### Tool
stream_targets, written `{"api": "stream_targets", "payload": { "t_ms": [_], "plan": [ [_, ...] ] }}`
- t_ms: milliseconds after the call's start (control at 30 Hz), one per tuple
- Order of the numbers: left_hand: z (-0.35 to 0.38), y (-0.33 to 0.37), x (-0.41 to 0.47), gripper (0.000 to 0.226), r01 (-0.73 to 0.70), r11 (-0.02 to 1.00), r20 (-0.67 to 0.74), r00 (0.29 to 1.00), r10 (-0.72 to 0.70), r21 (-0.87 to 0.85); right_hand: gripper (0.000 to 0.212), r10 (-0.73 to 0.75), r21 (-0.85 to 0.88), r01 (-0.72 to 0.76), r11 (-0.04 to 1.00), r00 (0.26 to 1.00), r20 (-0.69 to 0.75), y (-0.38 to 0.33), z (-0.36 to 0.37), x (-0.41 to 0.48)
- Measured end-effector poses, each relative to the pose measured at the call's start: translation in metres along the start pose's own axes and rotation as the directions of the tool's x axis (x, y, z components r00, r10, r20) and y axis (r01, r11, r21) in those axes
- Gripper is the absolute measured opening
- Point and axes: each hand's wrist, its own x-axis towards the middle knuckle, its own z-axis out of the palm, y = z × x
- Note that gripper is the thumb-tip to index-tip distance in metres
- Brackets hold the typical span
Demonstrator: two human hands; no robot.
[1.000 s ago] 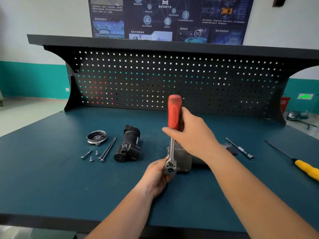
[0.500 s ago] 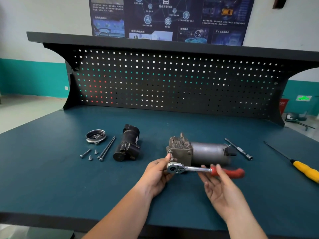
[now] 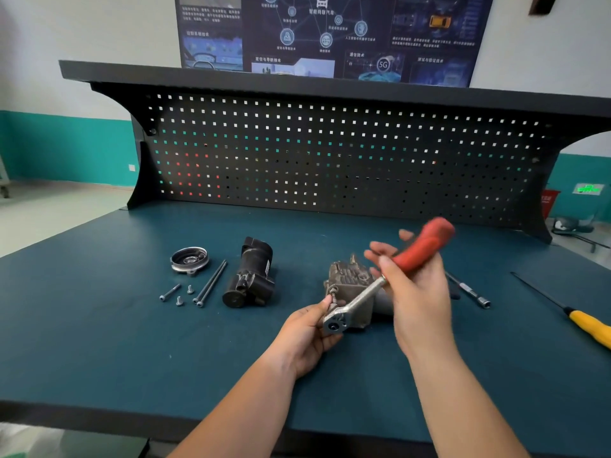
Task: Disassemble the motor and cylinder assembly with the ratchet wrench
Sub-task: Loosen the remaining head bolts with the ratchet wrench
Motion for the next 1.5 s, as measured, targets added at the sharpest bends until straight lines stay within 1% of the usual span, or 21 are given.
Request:
{"api": "stream_targets", "payload": {
  "t_ms": [67, 133, 200, 300, 333, 433, 500, 567, 633, 700, 733, 767, 867, 933, 1000, 1100, 1200, 1300, 1367, 1433, 1500],
  "plan": [
    [-0.001, 0.000, 0.001, 0.020, 0.004, 1.000, 0.012, 1.000, -0.003, -0.007, 0.044, -0.052, -0.161, 0.072, 0.984, 0.990, 0.128, -0.005, 0.014, 0.009],
    [-0.001, 0.000, 0.001, 0.019, 0.006, 1.000, 0.037, 0.999, -0.006, -0.007, 0.048, -0.049, -0.286, 0.123, 0.950, 0.967, 0.252, -0.008, 0.026, 0.016],
    [-0.001, -0.001, 0.002, 0.019, -0.005, 1.000, 0.065, 0.998, 0.005, -0.004, 0.049, -0.007, -0.400, 0.173, 0.900, 0.924, 0.382, -0.009, 0.038, 0.020],
    [-0.001, -0.002, 0.001, 0.024, -0.020, 1.000, 0.093, 0.995, 0.020, 0.001, 0.044, 0.071, -0.573, 0.284, 0.768, 0.852, 0.518, -0.004, 0.058, 0.019],
    [-0.001, -0.002, 0.001, 0.026, -0.020, 1.000, 0.095, 0.995, 0.019, 0.007, 0.044, 0.084, -0.602, 0.317, 0.733, 0.836, 0.543, 0.000, 0.064, 0.018],
    [-0.001, -0.001, 0.000, 0.018, -0.025, 1.000, 0.085, 0.996, 0.023, 0.016, 0.041, 0.100, -0.629, 0.396, 0.668, 0.791, 0.604, 0.008, 0.078, 0.016],
    [-0.001, -0.001, -0.001, 0.019, -0.044, 0.999, 0.078, 0.996, 0.043, 0.008, 0.034, 0.115, -0.619, 0.396, 0.678, 0.775, 0.621, 0.011, 0.081, 0.014],
    [0.000, -0.001, -0.002, 0.022, -0.067, 0.998, 0.070, 0.995, 0.067, 0.001, 0.026, 0.108, -0.590, 0.363, 0.721, 0.783, 0.613, 0.013, 0.080, 0.014],
    [0.000, -0.002, -0.002, 0.029, -0.089, 0.996, 0.076, 0.993, 0.087, 0.016, 0.024, 0.042, -0.546, 0.351, 0.761, 0.813, 0.581, 0.016, 0.076, 0.013],
    [0.001, -0.002, -0.002, 0.045, -0.111, 0.993, 0.085, 0.991, 0.106, 0.049, 0.022, -0.037, -0.497, 0.325, 0.805, 0.862, 0.505, 0.016, 0.068, 0.014],
    [0.001, -0.003, -0.001, 0.048, -0.120, 0.991, 0.090, 0.989, 0.114, 0.062, 0.018, -0.072, -0.468, 0.306, 0.829, 0.888, 0.454, 0.016, 0.063, 0.015],
    [0.001, -0.002, -0.001, 0.046, -0.125, 0.990, 0.091, 0.989, 0.119, 0.063, 0.016, -0.099, -0.439, 0.284, 0.853, 0.912, 0.399, 0.016, 0.058, 0.017],
    [0.002, -0.002, 0.001, 0.028, -0.134, 0.990, 0.066, 0.989, 0.131, 0.046, 0.012, -0.136, -0.301, 0.206, 0.931, 0.962, 0.239, 0.016, 0.042, 0.020],
    [0.003, -0.001, 0.001, 0.026, -0.129, 0.991, 0.046, 0.991, 0.127, 0.034, 0.011, -0.171, -0.131, 0.189, 0.973, 0.975, 0.141, 0.018, 0.029, 0.020],
    [0.003, -0.002, 0.002, 0.027, -0.126, 0.992, 0.031, 0.992, 0.126, 0.021, 0.015, -0.167, -0.009, 0.167, 0.986, 0.986, 0.023, 0.019, 0.015, 0.018],
    [0.005, -0.003, 0.002, 0.023, -0.118, 0.993, 0.014, 0.993, 0.118, 0.020, 0.014, -0.037, 0.170, 0.066, 0.983, 0.985, -0.169, 0.023, -0.012, 0.014],
    [0.003, -0.003, 0.003, 0.023, -0.115, 0.993, 0.021, 0.993, 0.115, 0.012, 0.010, 0.170, 0.349, -0.050, 0.936, 0.931, -0.322, 0.034, -0.042, 0.002],
    [0.002, -0.005, 0.004, 0.019, -0.127, 0.992, 0.030, 0.991, 0.127, 0.005, 0.012, 0.401, 0.478, -0.205, 0.854, 0.846, -0.353, 0.053, -0.063, -0.019],
    [0.003, -0.005, 0.003, 0.018, -0.136, 0.991, 0.028, 0.990, 0.136, -0.001, 0.019, 0.499, 0.556, -0.256, 0.791, 0.796, -0.344, 0.060, -0.067, -0.027],
    [0.003, -0.004, 0.002, 0.024, -0.135, 0.991, 0.028, 0.990, 0.135, -0.005, 0.019, 0.519, 0.587, -0.248, 0.771, 0.778, -0.354, 0.058, -0.064, -0.027],
    [0.002, -0.003, 0.001, 0.024, -0.107, 0.994, 0.042, 0.993, 0.107, 0.004, 0.014, 0.481, 0.570, -0.219, 0.792, 0.799, -0.361, 0.052, -0.061, -0.023]
  ]
}}
